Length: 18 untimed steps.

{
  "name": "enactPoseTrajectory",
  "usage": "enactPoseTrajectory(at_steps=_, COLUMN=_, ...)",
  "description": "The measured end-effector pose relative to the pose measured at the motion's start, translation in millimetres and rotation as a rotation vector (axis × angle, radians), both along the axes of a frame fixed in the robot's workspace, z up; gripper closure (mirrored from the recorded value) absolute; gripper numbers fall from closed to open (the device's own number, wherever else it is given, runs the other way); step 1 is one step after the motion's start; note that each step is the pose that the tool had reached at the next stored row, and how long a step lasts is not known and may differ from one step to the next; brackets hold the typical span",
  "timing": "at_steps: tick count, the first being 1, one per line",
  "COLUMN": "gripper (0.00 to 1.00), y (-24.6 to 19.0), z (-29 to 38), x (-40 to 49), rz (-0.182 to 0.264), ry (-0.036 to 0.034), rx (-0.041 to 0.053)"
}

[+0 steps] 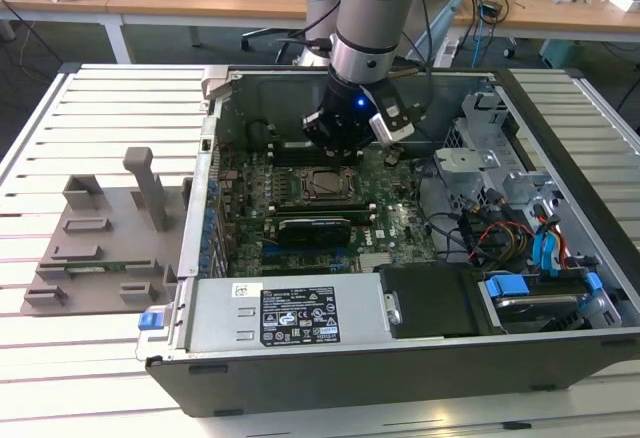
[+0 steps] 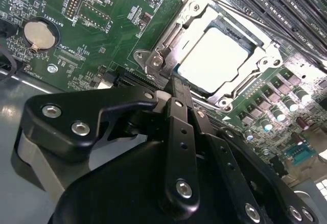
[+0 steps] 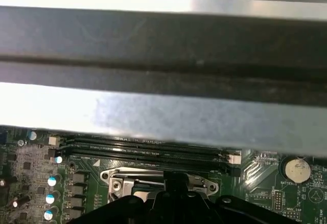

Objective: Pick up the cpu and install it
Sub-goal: 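Install the first cpu locking lever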

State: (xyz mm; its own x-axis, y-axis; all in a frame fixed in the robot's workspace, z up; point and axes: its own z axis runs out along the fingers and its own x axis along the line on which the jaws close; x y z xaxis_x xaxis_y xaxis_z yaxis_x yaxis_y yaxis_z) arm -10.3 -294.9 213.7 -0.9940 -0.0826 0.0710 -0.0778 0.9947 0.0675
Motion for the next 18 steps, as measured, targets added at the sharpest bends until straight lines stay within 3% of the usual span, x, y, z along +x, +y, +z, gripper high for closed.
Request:
enactPoseTrajectory(at_steps=8, gripper=0.89, y=0.0, z=11.9, x=0.0, rz=0.0, ry=0.0, rx=-0.0021)
enactPoseTrajectory(at_steps=18, gripper=0.89, y=0.0, z=31.9, x=0.0, rz=0.0, ry=-0.0001, rx=-0.0093)
